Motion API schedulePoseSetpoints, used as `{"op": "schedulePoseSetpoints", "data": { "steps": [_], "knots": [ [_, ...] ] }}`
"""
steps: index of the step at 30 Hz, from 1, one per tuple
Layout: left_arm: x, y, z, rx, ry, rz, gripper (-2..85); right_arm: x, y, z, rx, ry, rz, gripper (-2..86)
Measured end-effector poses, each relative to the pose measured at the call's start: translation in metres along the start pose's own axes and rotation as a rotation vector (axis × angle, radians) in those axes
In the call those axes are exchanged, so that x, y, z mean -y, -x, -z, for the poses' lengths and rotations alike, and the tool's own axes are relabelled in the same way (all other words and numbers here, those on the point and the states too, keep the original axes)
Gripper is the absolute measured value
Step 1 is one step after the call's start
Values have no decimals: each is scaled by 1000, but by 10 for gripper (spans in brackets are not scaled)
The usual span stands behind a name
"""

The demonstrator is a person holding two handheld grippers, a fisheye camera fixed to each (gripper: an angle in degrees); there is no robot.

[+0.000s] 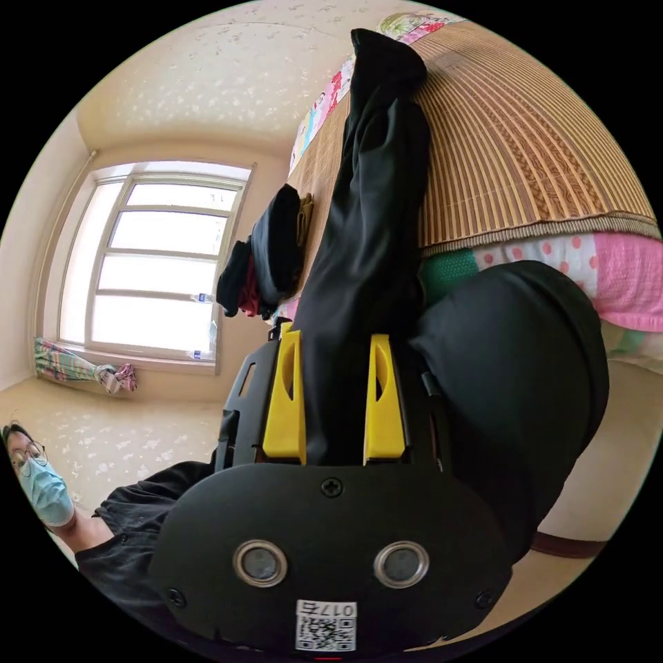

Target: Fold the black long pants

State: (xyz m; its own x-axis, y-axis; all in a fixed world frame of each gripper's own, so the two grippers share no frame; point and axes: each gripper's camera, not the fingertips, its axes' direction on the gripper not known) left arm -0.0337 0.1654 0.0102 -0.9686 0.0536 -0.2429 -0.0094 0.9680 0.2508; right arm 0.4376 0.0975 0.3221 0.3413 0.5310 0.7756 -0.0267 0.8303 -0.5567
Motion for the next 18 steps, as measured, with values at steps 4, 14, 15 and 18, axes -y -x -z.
{"op": "schedulePoseSetpoints", "data": {
  "steps": [4,14,15,18],
  "knots": [
    [0,-1,-10,26,42,43,145,1,5,6,-28,52,45,75],
    [-54,-42,25,86,-69,-200,48,-23,11,39,124,22,62,63],
    [-54,-39,24,96,-61,-185,58,-23,9,38,141,20,47,69],
    [-51,-8,21,-4,-51,-94,127,-24,4,32,193,34,-10,85]
  ]
}}
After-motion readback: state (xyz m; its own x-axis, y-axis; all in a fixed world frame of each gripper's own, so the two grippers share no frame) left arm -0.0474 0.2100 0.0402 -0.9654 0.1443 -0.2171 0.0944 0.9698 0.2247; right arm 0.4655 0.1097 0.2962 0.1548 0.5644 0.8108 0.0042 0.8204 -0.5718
